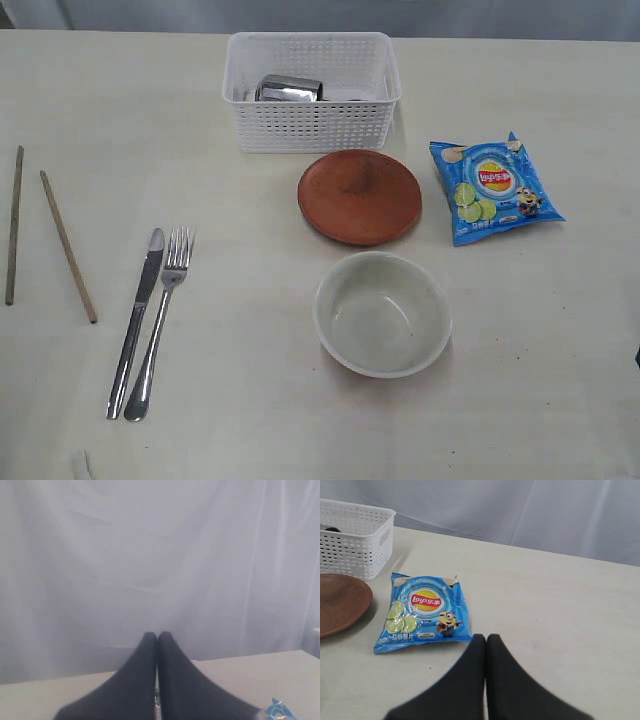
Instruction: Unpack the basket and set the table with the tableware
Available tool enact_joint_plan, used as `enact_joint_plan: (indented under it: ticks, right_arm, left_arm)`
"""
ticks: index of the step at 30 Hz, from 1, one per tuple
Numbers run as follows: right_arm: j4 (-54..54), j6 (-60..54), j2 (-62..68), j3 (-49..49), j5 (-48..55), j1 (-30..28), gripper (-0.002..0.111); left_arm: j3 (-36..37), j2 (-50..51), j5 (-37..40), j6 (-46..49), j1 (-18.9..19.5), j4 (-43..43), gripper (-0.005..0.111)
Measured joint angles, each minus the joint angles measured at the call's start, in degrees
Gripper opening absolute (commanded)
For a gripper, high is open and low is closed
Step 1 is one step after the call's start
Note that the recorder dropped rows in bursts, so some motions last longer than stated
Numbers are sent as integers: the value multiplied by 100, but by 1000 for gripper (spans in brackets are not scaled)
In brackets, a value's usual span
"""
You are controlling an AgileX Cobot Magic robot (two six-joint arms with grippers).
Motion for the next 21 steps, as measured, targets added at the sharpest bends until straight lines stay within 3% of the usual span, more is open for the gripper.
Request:
enact_joint_plan:
  ticks: [21]
  right_arm:
    - [0, 0, 0, 0, 0, 0, 0]
  left_arm:
    - [0, -304, 11, 0, 0, -15, 0]
